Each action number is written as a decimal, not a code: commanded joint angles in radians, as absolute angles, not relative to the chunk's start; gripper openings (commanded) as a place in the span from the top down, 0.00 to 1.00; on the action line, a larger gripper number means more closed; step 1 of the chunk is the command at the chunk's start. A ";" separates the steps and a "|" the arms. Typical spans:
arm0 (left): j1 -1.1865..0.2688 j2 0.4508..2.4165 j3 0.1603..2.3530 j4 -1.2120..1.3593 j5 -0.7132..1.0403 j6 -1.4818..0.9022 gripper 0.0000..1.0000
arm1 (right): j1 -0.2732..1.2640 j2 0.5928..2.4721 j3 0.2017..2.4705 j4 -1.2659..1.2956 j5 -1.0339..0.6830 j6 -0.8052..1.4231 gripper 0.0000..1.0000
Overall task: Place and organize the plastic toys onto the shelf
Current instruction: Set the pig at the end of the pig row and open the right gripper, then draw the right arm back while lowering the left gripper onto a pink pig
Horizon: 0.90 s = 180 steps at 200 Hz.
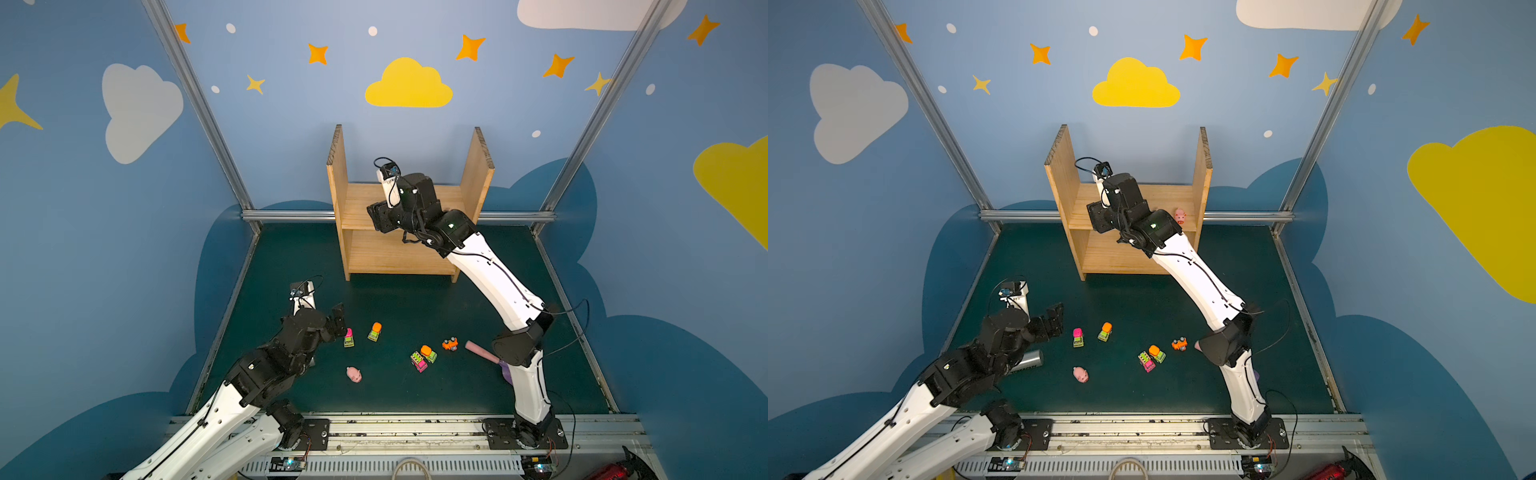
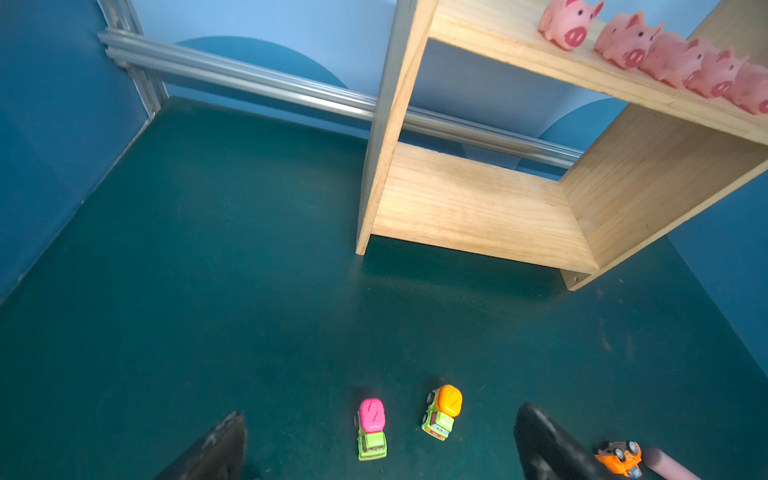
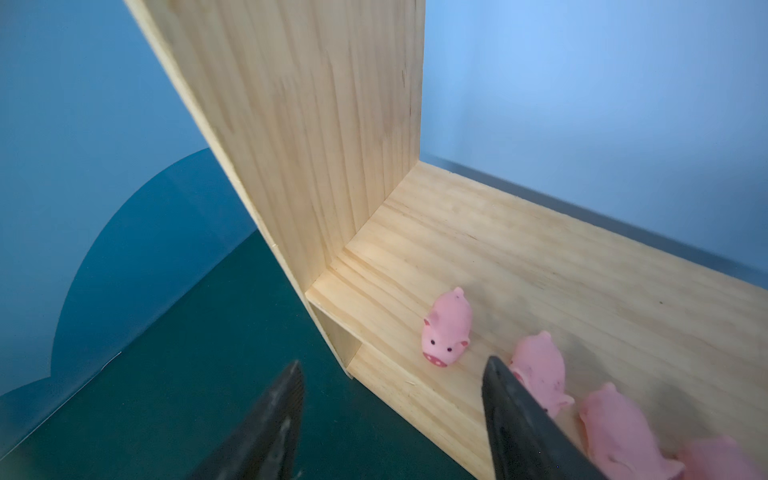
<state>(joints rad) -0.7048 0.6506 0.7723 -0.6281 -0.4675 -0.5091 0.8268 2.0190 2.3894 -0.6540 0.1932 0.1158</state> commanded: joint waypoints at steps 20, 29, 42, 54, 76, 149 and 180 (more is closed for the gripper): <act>-0.714 0.618 0.723 -0.747 -0.437 -0.655 0.00 | 0.856 1.831 2.144 -0.612 0.235 0.136 0.28; -0.723 0.602 0.697 -0.742 -0.427 -0.687 0.00 | 0.867 1.781 2.058 -0.591 0.253 0.146 0.27; -0.744 0.577 0.648 -0.733 -0.418 -0.737 0.00 | 0.880 1.705 1.934 -0.561 0.270 0.165 0.25; -0.769 0.556 0.605 -0.732 -0.417 -0.797 0.00 | 0.892 1.643 1.837 -0.554 0.280 0.189 0.19; -0.846 0.520 0.530 -0.733 -0.431 -0.904 0.02 | 0.916 1.529 1.668 -0.538 0.288 0.211 0.19; -1.226 0.687 0.411 -0.708 -0.605 -1.287 0.07 | 0.954 1.192 1.143 -0.481 0.290 0.358 0.19; -1.374 0.859 0.445 -0.710 -0.674 -1.470 0.09 | 0.961 1.081 0.989 -0.431 0.272 0.409 0.19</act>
